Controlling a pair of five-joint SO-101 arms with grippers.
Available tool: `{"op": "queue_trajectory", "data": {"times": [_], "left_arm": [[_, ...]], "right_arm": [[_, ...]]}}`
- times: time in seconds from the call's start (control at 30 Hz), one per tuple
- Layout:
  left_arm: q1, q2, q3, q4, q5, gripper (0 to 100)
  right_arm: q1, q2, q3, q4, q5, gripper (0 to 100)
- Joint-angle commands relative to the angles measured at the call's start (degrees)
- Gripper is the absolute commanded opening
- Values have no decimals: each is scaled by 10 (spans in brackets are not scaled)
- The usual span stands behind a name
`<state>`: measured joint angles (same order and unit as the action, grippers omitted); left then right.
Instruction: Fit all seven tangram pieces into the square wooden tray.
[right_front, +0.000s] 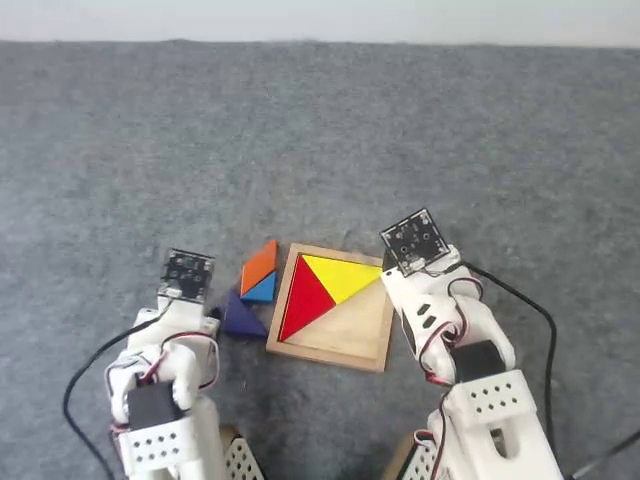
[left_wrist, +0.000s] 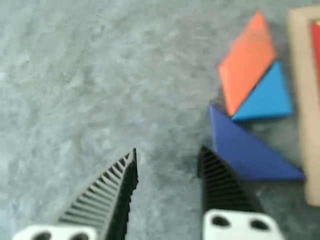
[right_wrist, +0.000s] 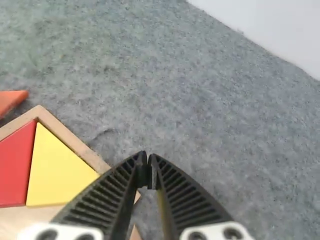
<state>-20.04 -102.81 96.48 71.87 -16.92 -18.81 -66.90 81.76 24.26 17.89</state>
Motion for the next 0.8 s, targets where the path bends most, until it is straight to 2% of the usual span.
{"op": "queue_trajectory", "data": {"times": [0.0,0.2,0.37,0.57,0.77], "left_arm": [[-19,1,0,-8,-7,117],[-18,2,0,-6,-53,115],[-18,2,0,-7,-54,115],[-19,2,0,-11,-53,115],[-21,2,0,8,-53,115]], "right_arm": [[-15,-15,-4,-12,7,9],[-59,-15,39,-67,9,9],[-55,-15,73,-140,9,9],[-54,-15,76,-145,67,8],[-50,-14,76,-146,68,8]]}}
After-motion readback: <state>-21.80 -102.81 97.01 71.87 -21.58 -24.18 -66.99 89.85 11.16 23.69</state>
